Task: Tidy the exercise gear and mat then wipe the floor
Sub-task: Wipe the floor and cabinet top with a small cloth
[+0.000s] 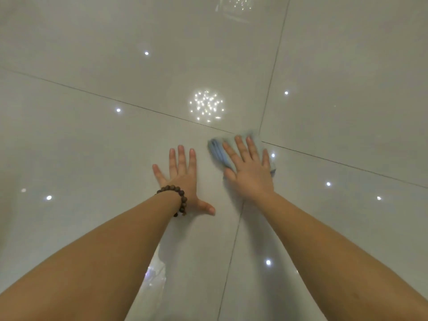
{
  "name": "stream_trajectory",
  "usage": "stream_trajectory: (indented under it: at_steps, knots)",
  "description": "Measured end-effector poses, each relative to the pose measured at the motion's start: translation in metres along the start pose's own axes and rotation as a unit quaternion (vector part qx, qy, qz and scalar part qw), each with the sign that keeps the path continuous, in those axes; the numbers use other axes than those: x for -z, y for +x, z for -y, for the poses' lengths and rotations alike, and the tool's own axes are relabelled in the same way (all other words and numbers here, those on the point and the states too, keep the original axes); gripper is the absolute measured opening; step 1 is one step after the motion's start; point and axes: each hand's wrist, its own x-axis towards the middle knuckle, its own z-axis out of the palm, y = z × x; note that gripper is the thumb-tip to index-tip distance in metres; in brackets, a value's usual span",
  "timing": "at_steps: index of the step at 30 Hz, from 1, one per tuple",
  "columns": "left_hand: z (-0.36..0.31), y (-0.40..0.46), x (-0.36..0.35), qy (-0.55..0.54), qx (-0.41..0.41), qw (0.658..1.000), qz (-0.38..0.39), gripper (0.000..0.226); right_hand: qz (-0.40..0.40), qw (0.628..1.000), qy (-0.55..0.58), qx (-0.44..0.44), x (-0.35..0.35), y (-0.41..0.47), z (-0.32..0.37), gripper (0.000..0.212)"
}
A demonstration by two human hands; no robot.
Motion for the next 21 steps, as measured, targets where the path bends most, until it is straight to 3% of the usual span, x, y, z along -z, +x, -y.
stream_trajectory:
  at_steps: [3,7,10,12,13,14,15,17,18,19,20,21]
  knots:
    - [0.001,-0.003,0.000,0.003,0.002,1.000,-0.015,0.161,0.021,1.000,-0.017,-0.002,-0.002,-0.082,-0.085,0.062]
    - [-0.024,-0.006,-0.008,0.002,-0.006,0.997,-0.083,0.132,0.007,0.977,-0.006,-0.213,0.007,-0.174,-0.193,0.069]
    - [-0.079,-0.009,-0.014,0.019,-0.086,0.989,-0.116,0.113,-0.039,0.914,0.057,-0.399,0.015,-0.179,-0.210,0.068]
    - [-0.118,-0.008,-0.016,0.017,-0.116,0.982,-0.145,0.101,-0.083,0.838,0.115,-0.526,0.019,-0.147,-0.188,0.061]
    - [-0.135,-0.005,-0.016,0.014,-0.127,0.978,-0.163,0.095,-0.098,0.824,0.133,-0.543,0.020,-0.126,-0.169,0.060]
    - [-0.150,-0.002,-0.016,0.011,-0.136,0.974,-0.180,0.087,-0.104,0.845,0.128,-0.509,0.018,-0.106,-0.148,0.060]
    - [-0.162,0.003,-0.015,0.006,-0.137,0.972,-0.192,0.080,-0.106,0.897,0.102,-0.417,0.012,-0.090,-0.127,0.060]
    - [-0.175,0.013,-0.016,-0.002,-0.113,0.973,-0.200,0.070,-0.075,0.984,0.065,-0.147,0.005,-0.073,-0.102,0.058]
    - [-0.178,0.019,-0.017,-0.002,-0.100,0.974,-0.205,0.069,-0.054,0.996,0.042,-0.051,0.009,-0.067,-0.112,0.057]
    - [-0.180,0.024,-0.019,0.002,-0.097,0.972,-0.214,0.070,-0.063,0.998,0.024,-0.008,0.014,-0.061,-0.136,0.057]
    - [-0.181,0.029,-0.020,0.008,-0.102,0.969,-0.224,0.073,-0.081,0.996,0.005,-0.028,0.017,-0.058,-0.165,0.059]
    - [-0.183,0.035,-0.020,0.014,-0.105,0.966,-0.234,0.075,-0.092,0.991,-0.006,-0.101,0.023,-0.056,-0.194,0.060]
